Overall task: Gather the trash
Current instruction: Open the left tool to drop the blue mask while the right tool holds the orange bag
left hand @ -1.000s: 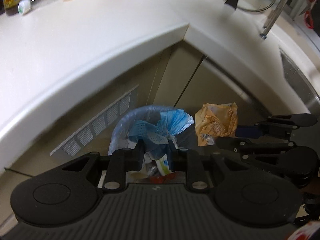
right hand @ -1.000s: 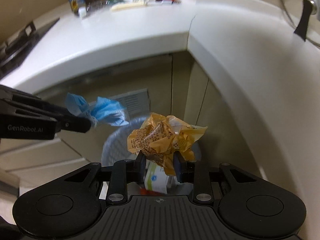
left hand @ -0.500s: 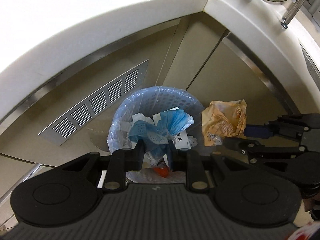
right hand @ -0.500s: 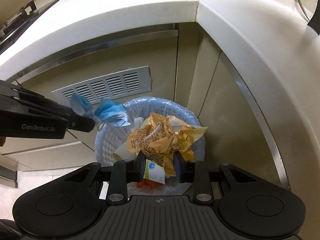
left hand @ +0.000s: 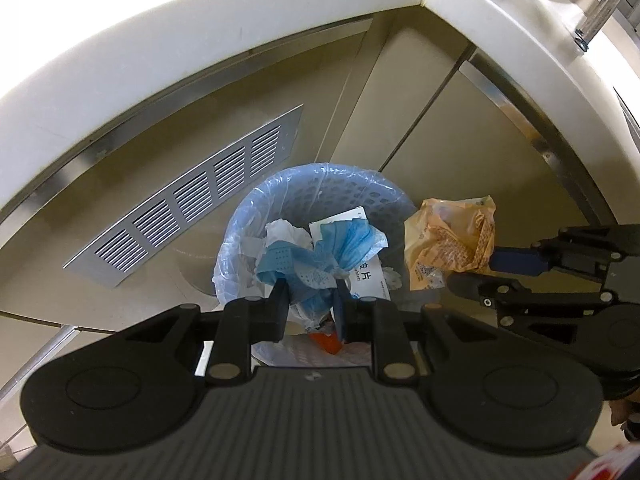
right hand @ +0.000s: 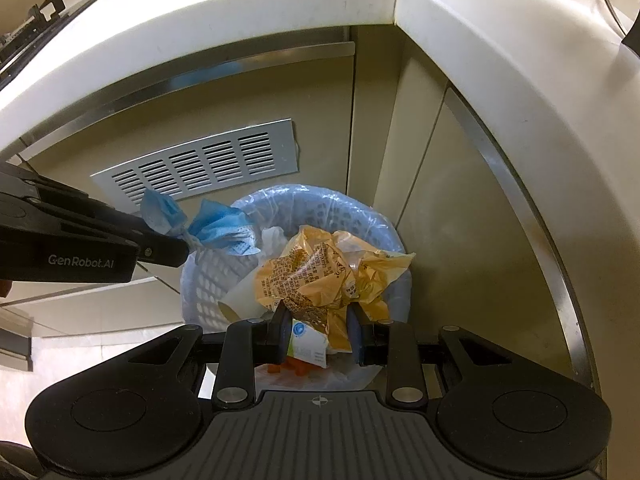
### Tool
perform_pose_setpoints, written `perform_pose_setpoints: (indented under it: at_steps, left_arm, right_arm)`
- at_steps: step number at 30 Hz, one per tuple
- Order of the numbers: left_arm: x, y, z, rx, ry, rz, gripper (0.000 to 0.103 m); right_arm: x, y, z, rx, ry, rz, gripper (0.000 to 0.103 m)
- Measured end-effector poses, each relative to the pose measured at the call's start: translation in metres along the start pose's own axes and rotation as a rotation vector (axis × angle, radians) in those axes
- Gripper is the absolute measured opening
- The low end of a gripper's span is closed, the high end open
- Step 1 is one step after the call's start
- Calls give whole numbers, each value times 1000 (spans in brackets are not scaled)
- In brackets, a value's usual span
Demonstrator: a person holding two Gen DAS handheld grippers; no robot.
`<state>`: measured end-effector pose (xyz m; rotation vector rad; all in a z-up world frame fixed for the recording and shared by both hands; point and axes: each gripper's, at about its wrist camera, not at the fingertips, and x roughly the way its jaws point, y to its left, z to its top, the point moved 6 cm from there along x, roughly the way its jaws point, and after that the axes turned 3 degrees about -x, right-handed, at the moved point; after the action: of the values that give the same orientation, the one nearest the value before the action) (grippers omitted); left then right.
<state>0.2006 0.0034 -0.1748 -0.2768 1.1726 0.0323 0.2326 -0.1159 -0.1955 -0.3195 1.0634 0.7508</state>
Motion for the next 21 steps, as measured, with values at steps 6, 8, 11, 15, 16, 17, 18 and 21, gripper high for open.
perform_pose_setpoints:
  at_steps: [6,8,11,15,16,17,18,21]
  left_arm:
    - [8,0,1,-11,5,4,20]
    - [10,1,2,-15,8,4,21]
    - [12,1,2,-21,15,3,22]
    - [17,1,4,-28,16,-5,22]
    - [19,1,5,-32,14,-7,23]
    - [19,1,5,-35,11,-9,28]
    - [20,0,5,-39,8,-12,34]
    - [21,-1,4,-37,4,-8,45]
  right_arm:
    - [2,-1,-1,-5,11,-2,30]
    - [5,-2,-1,-6,16,-3,30]
    - [9,-5,-1,-8,26,-4,30]
    - [15,-7,-1,-10,35,-4,30]
    - [16,-7,-1,-11,37,-4,30]
    - [17,-8,-2,-12,40,-3,30]
    - [18,-8,-1,-13,42,-3,30]
    - [19,-9,-1,-14,44,-4,30]
